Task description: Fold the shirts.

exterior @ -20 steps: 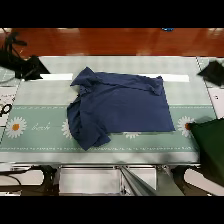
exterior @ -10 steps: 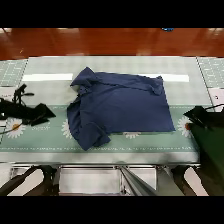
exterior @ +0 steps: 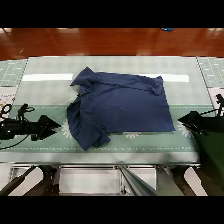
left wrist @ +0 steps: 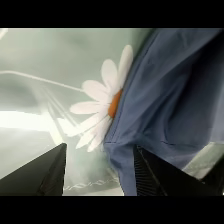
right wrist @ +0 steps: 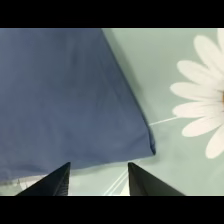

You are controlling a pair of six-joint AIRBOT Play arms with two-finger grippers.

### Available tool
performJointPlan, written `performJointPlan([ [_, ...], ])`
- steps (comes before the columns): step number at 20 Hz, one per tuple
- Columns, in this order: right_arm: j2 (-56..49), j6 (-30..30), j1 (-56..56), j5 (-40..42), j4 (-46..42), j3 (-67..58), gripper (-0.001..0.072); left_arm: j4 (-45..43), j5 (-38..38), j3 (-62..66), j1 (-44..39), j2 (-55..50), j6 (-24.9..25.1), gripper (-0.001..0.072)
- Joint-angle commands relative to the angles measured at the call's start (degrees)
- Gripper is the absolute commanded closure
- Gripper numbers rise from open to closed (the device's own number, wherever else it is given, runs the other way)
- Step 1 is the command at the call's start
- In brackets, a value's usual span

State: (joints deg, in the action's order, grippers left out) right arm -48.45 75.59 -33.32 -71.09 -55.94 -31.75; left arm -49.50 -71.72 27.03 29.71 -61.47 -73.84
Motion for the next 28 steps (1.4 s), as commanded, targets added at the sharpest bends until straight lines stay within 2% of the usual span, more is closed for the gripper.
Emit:
performJointPlan([
  [1, 0.04, -0.26, -0.02, -1.22, 0.46, 0.09, 0.0303, 2.62, 1.46, -1.57, -3.43, -2.34, 2.25, 0.02],
  [8, 0.04, 0.22, -0.02, -0.92, 3.04, 0.09, 0.0303, 6.6, 8.17, -1.57, -14.88, -9.53, 4.17, 0.02],
  [12, 0.04, 0.22, -0.02, -0.76, 3.52, 0.09, 0.0303, 13.0, 12.94, -1.46, -19.39, -11.87, 4.15, 0.0203],
  [13, 0.04, 0.2, -0.04, -0.57, 3.5, 0.09, 0.0303, 13.77, 13.55, -1.18, -20.28, -12.55, 4.07, 0.0232],
  [14, 0.04, 0.17, -0.07, -0.07, 3.37, 0.09, 0.0303, 13.75, 13.16, -0.57, -21.14, -13.31, 4.15, 0.0425],
  [15, 0.04, 0.17, -0.09, 0.66, 2.84, 0.07, 0.0303, 13.75, 12.35, 0.04, -21.53, -13.9, 5.18, 0.0649],
  [16, 0.04, 0.22, -0.09, 1.27, 1.33, 0.07, 0.0303, 13.7, 11.5, 0.74, -21.51, -14.03, 5.92, 0.0688],
  [17, 0.04, 0.57, -0.09, 1.6, -1.07, 0.09, 0.0303, 13.46, 10.78, 1.57, -21.22, -13.97, 5.95, 0.0689],
  [20, 0.02, 6.56, -0.07, 2.67, -10.6, 1.73, 0.0303, 13.46, 8.68, 3.67, -19.65, -13.31, 7.41, 0.0689],
  [28, -13.18, 1.62, -0.02, 4.07, -1.09, 4.39, 0.0303, 14.84, 6.67, 7.02, -17.97, -12.37, 7.21, 0.0689],
])
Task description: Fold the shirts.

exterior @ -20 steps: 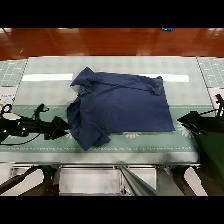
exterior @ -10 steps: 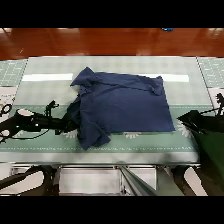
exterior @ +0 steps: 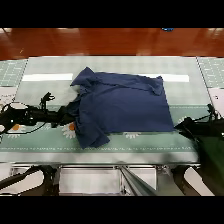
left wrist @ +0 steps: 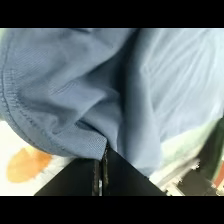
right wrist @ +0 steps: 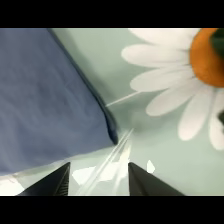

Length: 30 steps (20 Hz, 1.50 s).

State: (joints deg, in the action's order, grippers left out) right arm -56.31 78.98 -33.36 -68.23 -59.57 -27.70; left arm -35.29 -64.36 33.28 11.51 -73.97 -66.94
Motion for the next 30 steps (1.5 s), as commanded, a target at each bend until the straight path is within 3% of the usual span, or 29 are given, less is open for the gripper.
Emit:
performJointPlan([
  [1, -7.78, -2.54, 0.02, 2.12, 4.2, -0.04, 0.0303, 0.63, -0.68, 0.76, 0.24, 0.13, 0.28, 0.0688],
  [6, -17.81, -9.35, 0.04, 4.9, 17.44, -2.78, 0.0305, 0.85, -0.11, 0.76, 0.24, 0.13, 0.26, 0.0688],
  [9, -20.81, -10.38, 4.42, 5.22, 19.5, -5.86, 0.0344, 1.51, 1.81, 1.2, 0.24, 0.13, 0.26, 0.0688],
  [10, -21.53, -10.8, 7.1, 5.14, 19.41, -7.3, 0.0463, 2.27, 1.68, 1.81, 0.24, 0.13, 0.26, 0.0688],
  [11, -21.84, -10.86, 9.75, 4.85, 18.6, -9.05, 0.0687, 2.82, 1.09, 2.69, 0.26, 0.15, 0.26, 0.0688],
  [17, -16.04, -7.98, 13.42, -5.42, 16.17, -27.32, 0.0691, 2.8, -5.92, 22.03, 0.39, 3.39, -1.16, 0.0688],
  [21, -6.01, -2.19, 11.45, -4.17, 11.21, -47.52, 0.0691, 2.78, -4.68, 43.98, 1.22, 7.15, -8.5, 0.0688],
  [24, 0.85, -1.62, 9.51, -1.73, 11.17, -59.17, 0.0691, 2.78, -4.22, 60.35, 3.69, 9.01, -11.32, 0.0688],
  [28, 7.85, -2.36, 9.49, -3.67, 10.03, -70.79, 0.0692, 2.71, -4.35, 75.03, 8.74, 13.88, -12.35, 0.0688],
  [30, 10.71, -2.38, 9.49, -3.65, 5.35, -74.69, 0.0691, 2.05, -5.18, 77.09, 13.29, 18.84, -12.44, 0.0689],
])
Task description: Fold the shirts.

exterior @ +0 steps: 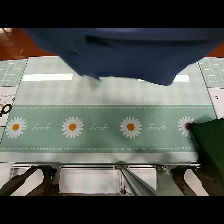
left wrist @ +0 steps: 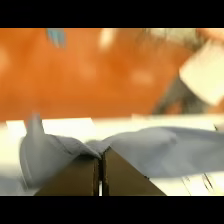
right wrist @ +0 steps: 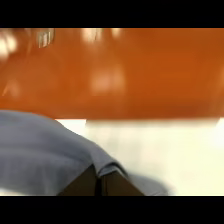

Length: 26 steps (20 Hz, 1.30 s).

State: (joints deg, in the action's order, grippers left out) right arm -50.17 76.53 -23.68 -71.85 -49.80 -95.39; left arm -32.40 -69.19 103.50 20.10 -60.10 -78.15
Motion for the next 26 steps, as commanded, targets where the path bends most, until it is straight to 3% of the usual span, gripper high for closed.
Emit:
performJointPlan([
  [1, 5.99, 1.27, -0.17, 0.07, -7.93, -8.5, 0.0691, -3.08, -1.22, 6.84, 7.34, 8.0, -1.2, 0.0689],
  [3, 8.96, 3.23, -0.17, -0.46, -13.18, -10.6, 0.0691, -11.96, -2.93, 6.84, 11.1, 14.25, -1.75, 0.0689],
  [5, 12.33, 3.72, -0.13, -1.6, -16.02, -10.6, 0.0691, -21.11, -1.99, 6.84, 9.16, 19.98, -3.87, 0.0688],
  [9, 16.9, 5.18, 2.05, -7.39, -18.47, -9.88, 0.0691, -45.27, -4.22, 6.84, -5.18, 29.46, -9.92, 0.0689],
  [12, 17.9, 6.36, 5.77, -10.99, -19.98, -7.87, 0.0691, -56.22, -10.36, 6.82, -13.44, 32.87, -15.3, 0.0689],
  [16, 17.22, 6.88, 6.29, -11.37, -19.32, 1.18, 0.0691, -58.71, -13.2, -1.09, -15.39, 32.72, -17.81, 0.0688],
  [20, 10.56, 4.24, 6.29, -11.76, -11.89, 12.28, 0.0691, -57.57, -10.95, -18.32, -15.37, 26.84, -19.54, 0.0688],
  [23, 1.38, 0.74, 6.4, -7.78, -10.58, 18.14, 0.0691, -53.46, -1.38, -29.57, -15.39, 16.72, -21.18, 0.0688],
  [26, -13.0, -1.31, 6.88, -2.29, -10.4, 20.41, 0.0691, -49.81, 5.29, -32.26, -15.54, 1.46, -21.18, 0.0688],
])
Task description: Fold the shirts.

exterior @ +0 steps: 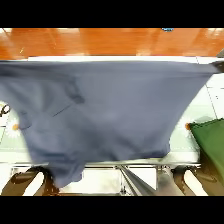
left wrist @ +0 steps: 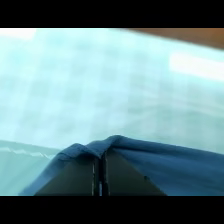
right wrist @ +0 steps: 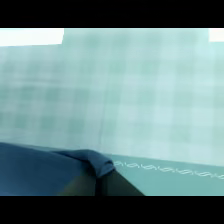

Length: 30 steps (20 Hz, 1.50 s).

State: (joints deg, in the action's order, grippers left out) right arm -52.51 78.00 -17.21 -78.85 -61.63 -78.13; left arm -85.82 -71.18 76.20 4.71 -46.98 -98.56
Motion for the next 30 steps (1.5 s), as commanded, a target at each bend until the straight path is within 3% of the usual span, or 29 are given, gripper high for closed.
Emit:
performJointPlan([
  [1, -16.09, -3.89, 1.2, 8.02, 1.79, 3.13, 0.0691, 5.11, 10.51, -4.63, -0.15, -17.53, -0.72, 0.0688],
  [4, -31.8, -4.17, 3.52, 15.74, 2.29, -0.68, 0.0691, 7.56, 16.41, 1.31, -0.04, -34.36, -0.79, 0.0688],
  [7, -46.14, -3.02, 3.82, 17.42, 3.65, -11.28, 0.0691, 12.31, 15.21, 13.64, 0.02, -49.37, -1.79, 0.0689],
  [10, -54.29, 0.42, 3.65, 15.47, 4.15, -18.08, 0.0691, 18.88, 13.22, 20.31, 0.0, -57.27, -1.55, 0.0688],
  [15, -54.51, -2.89, 3.23, 8.26, 4.5, -18.8, 0.069, 22.84, 6.99, 20.7, 1.77, -56.39, 4.28, 0.0688],
  [20, -52.13, -4.39, 1.95, -5.29, 0.96, -18.49, 0.0691, 22.84, -6.16, 20.63, 7.1, -53.33, 11.69, 0.0688],
  [23, -51.87, -4.31, 2.1, -7.93, 3.26, -13.99, 0.069, 22.82, -15.61, 18.58, 7.89, -52.74, 15.8, 0.0688],
  [30, -50.77, -3.52, 2.45, -4.74, 3.34, -6.97, 0.069, 22.82, -14.32, 7.17, 7.28, -52.04, 15.41, 0.0688],
])
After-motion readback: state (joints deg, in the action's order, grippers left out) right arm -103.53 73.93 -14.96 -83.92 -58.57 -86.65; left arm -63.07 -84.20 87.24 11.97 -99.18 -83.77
